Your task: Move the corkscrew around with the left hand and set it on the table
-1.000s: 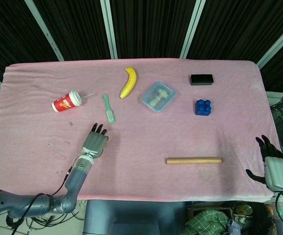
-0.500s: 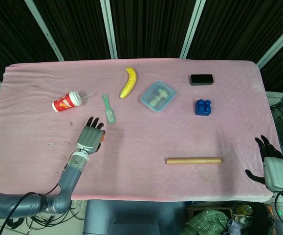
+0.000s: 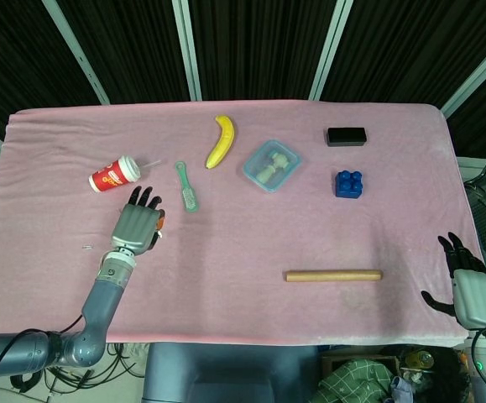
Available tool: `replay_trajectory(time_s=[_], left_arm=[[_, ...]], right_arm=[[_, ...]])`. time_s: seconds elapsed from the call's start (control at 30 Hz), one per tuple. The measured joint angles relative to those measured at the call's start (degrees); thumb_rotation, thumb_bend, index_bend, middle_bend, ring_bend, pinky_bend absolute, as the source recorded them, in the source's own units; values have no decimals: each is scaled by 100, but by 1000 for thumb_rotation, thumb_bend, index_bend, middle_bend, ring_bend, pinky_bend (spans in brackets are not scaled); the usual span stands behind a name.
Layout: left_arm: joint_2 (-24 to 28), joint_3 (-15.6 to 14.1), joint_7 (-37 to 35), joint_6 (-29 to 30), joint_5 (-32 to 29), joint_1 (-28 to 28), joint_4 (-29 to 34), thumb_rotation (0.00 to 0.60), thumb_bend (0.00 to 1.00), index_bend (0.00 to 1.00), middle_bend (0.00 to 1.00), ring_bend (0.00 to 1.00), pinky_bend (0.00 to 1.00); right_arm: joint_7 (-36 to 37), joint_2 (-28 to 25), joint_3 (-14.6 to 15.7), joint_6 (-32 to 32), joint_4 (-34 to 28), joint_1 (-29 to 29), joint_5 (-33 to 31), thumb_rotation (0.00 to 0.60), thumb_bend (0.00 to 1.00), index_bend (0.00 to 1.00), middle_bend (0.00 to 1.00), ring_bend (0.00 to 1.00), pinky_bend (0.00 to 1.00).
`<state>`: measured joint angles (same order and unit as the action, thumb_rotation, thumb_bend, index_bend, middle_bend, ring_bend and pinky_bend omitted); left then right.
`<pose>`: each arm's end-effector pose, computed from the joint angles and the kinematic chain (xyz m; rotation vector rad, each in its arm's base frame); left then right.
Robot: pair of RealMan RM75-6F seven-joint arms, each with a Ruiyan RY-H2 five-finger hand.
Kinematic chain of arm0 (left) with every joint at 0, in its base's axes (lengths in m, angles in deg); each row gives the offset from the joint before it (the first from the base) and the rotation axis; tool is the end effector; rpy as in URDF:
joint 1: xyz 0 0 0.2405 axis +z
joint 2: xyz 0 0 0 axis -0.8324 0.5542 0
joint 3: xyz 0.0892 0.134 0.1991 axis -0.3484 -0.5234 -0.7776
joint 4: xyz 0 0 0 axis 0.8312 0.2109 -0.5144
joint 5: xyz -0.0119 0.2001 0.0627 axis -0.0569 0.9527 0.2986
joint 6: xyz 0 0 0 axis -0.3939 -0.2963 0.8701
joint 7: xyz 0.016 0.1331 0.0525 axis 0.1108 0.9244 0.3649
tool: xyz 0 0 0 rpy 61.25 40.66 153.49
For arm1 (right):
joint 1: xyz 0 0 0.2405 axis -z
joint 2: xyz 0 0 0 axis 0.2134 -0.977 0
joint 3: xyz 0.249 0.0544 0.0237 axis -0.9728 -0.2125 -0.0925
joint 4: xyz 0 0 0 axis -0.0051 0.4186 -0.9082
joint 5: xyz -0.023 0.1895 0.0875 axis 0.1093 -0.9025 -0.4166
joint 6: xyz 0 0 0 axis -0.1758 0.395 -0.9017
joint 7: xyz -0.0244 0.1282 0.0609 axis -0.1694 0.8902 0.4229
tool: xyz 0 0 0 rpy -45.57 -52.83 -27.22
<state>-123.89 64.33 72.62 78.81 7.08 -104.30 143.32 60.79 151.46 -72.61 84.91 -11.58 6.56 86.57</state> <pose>-0.1303 0.3390 0.0118 -1.7662 -0.7901 -0.6331 -0.3154 -0.1979 0.1494 1.2749 -0.9544 0.8255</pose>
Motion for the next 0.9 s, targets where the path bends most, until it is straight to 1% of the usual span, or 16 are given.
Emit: replay_trajectory(time_s=[0.2, 0.43, 0.57, 0.73, 0.9], left_arm=[[260, 27, -184, 32, 47, 80, 196, 600, 424, 581, 204, 0, 0], [519, -8, -478, 13, 124, 221, 293, 600, 428, 587, 205, 0, 0], [670, -26, -847, -139, 101, 344, 325, 600, 457, 587, 205, 0, 0], [801, -64, -1147, -323, 74, 465, 231, 600, 457, 587, 205, 0, 0], [889, -138, -1504, -635, 91, 556, 81, 600, 457, 586, 205, 0, 0]], right_arm=[[-9, 0, -2, 9, -8, 3, -5, 600, 87, 0, 0, 122, 206], [-19, -1, -2, 13, -5, 4, -4, 600, 88, 0, 0, 122, 206], [-19, -2, 1, 9, -4, 5, -7, 600, 87, 0, 0, 122, 206], [-29, -1, 0, 11, -8, 6, -11, 600, 87, 0, 0, 122, 206], [-20, -6, -1, 11, -13, 9, -17, 600, 87, 0, 0, 122, 206]])
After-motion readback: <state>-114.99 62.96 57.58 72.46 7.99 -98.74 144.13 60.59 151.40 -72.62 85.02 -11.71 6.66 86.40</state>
